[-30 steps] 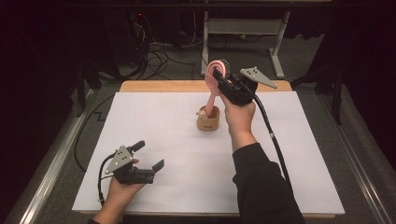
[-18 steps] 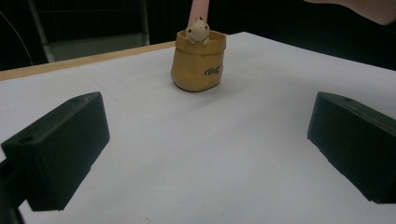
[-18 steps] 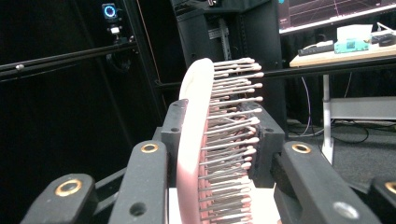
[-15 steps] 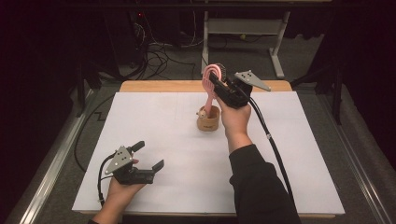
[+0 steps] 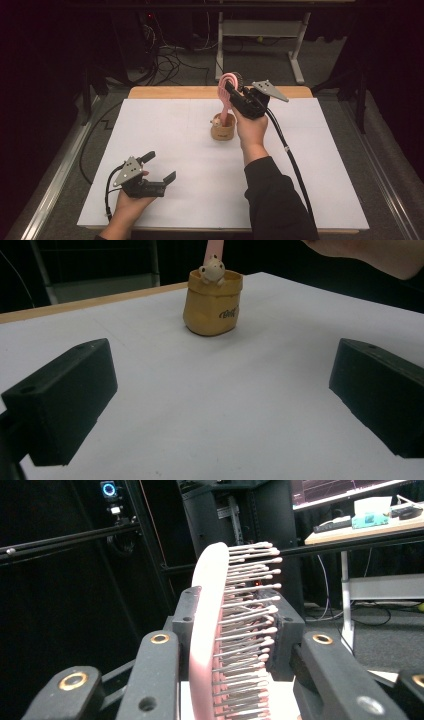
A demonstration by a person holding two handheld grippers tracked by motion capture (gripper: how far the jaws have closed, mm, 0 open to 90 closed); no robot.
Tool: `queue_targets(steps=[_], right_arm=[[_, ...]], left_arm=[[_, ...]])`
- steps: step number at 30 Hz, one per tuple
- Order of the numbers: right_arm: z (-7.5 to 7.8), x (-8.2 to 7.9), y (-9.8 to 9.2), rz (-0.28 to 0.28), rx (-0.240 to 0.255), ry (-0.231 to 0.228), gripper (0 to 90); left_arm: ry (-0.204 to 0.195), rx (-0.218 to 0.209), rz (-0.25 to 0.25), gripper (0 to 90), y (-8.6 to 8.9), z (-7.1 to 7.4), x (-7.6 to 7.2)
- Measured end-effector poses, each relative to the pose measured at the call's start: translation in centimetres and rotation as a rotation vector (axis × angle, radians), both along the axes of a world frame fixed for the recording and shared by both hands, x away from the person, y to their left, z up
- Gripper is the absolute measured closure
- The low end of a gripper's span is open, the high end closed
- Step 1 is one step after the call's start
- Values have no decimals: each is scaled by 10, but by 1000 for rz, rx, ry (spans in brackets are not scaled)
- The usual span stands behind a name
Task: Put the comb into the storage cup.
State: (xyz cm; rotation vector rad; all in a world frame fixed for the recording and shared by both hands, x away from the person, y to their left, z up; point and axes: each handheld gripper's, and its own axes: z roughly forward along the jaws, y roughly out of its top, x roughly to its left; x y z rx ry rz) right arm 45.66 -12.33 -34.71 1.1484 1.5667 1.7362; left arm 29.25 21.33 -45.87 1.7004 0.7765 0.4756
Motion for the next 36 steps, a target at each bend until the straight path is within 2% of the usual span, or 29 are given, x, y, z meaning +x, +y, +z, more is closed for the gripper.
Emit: queue_targets(steps=[3,36], right_arm=[[-3,0,1,7,11,1,668],[-17,3,10,15,11,14,667]], left_arm=[[0,2,-2,0,-1,0,0],[5,3,-7,0,-3,-2,1]])
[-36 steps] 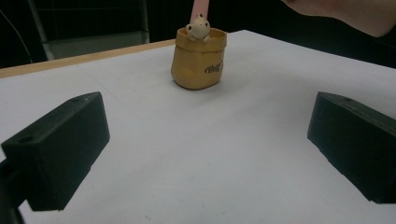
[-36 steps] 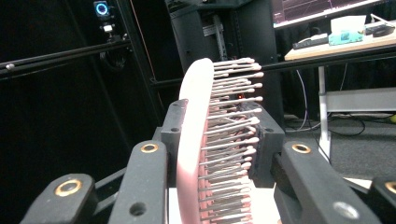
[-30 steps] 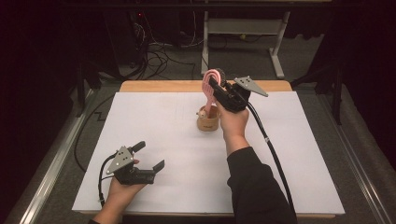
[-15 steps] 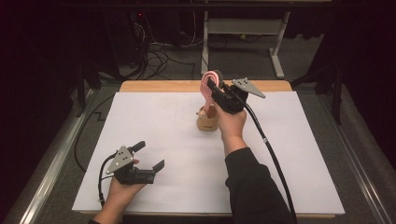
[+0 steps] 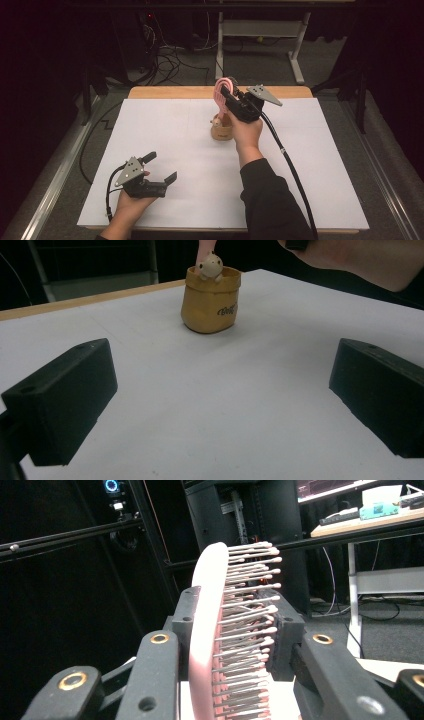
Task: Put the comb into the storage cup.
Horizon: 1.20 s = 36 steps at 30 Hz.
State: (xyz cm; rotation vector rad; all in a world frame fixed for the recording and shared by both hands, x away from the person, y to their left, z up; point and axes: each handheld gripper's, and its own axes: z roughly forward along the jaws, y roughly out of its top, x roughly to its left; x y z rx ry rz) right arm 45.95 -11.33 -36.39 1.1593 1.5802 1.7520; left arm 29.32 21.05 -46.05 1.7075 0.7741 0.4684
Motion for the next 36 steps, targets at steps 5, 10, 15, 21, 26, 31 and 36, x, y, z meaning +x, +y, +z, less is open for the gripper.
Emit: queue_targets(steps=[5,10,15,21,26,31,36], right_arm=[[-1,0,0,0,2,3,666],[-3,1,0,1,0,7,666],[-4,1,1,-1,-5,9,666],[-4,1,1,2,-2,8,666],[-5,1,2,6,-3,11,665],[-5,1,1,12,-5,12,663],[-5,1,1,8,-12,23,653]], left_arm=[[1,1,0,0,0,0,0],[-1,-1,0,0,0,0,0],[-1,-2,0,0,0,0,0],[0,-1,0,0,0,0,0],[0,-2,0,0,0,0,0],[0,-2,0,0,0,0,0],[-1,-1,0,0,0,0,0]])
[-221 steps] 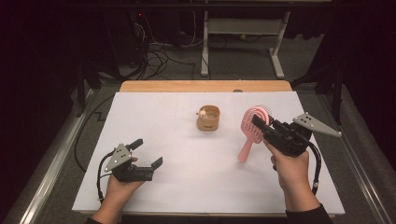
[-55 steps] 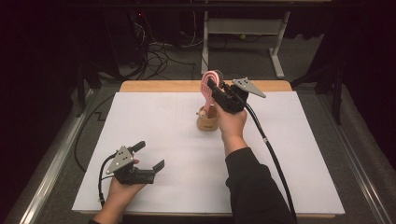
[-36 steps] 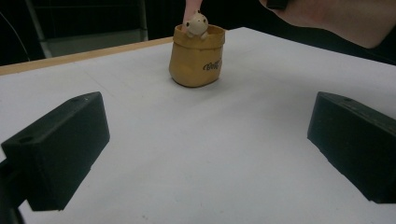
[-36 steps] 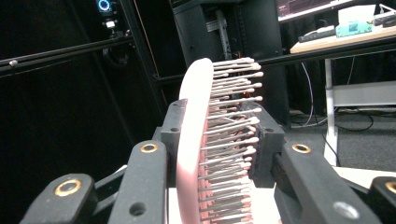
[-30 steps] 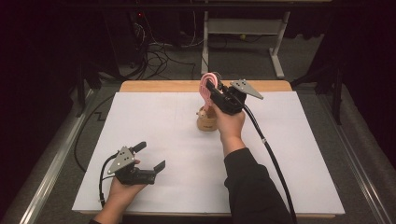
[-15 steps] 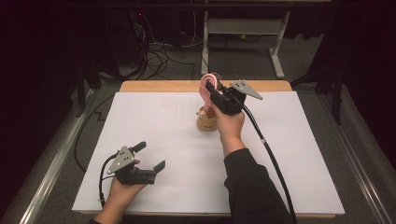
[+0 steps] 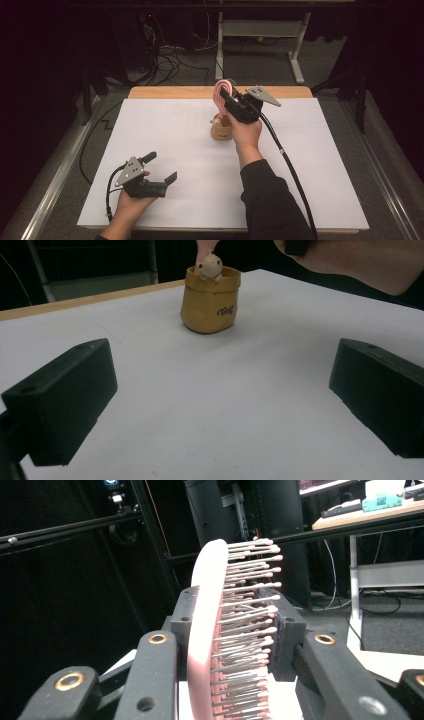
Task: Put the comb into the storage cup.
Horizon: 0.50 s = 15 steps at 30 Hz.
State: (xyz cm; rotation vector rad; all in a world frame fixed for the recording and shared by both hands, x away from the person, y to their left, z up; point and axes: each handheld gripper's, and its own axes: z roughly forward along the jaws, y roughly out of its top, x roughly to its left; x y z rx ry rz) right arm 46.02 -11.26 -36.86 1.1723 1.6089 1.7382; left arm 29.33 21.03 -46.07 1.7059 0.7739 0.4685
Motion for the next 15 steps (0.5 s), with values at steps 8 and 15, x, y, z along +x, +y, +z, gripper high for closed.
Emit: queue_targets(steps=[8,15], right_arm=[[2,-1,-6,-24,-36,11,641],[1,-1,-13,-48,-47,31,629]], left_arm=[[1,1,-5,0,-1,0,0],[5,0,-6,0,-1,0,1]])
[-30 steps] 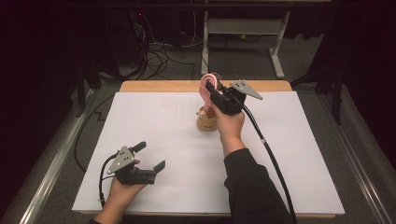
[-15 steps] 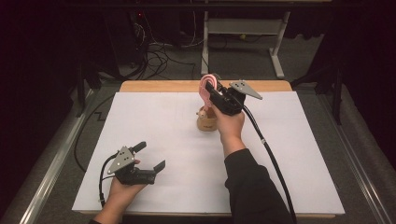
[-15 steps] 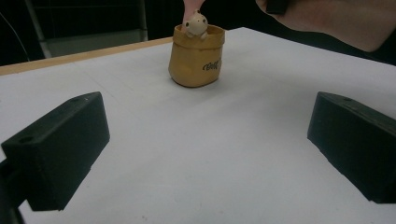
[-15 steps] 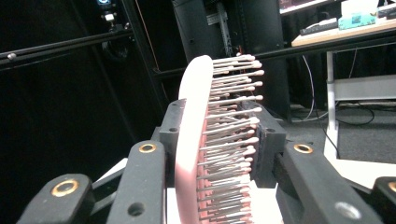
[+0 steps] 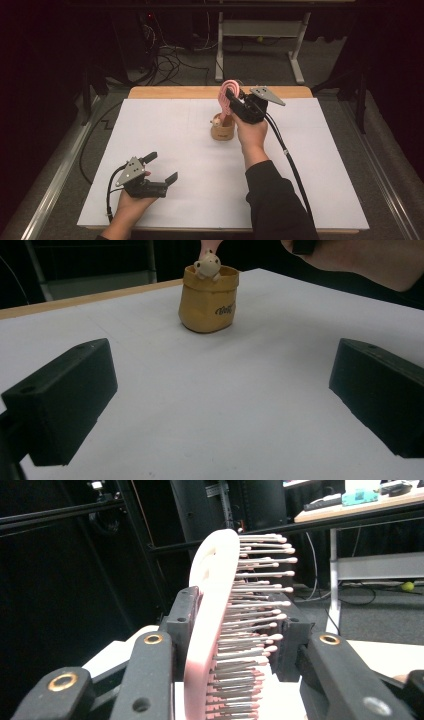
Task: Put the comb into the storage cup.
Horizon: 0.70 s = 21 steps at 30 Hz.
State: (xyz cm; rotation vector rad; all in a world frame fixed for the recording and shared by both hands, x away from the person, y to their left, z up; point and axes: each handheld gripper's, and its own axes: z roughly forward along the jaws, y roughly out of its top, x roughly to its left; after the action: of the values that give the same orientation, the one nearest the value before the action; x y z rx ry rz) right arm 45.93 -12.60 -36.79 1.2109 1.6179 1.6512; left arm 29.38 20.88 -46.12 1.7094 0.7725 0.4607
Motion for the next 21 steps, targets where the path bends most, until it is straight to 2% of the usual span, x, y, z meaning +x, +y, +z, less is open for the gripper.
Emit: queue_targets(steps=[14,21], right_arm=[[-4,0,-22,-27,-33,39,580],[-8,-1,-28,-26,-50,53,515]], left_arm=[[2,2,-1,0,-1,-1,1],[5,-5,0,0,0,-1,1]])
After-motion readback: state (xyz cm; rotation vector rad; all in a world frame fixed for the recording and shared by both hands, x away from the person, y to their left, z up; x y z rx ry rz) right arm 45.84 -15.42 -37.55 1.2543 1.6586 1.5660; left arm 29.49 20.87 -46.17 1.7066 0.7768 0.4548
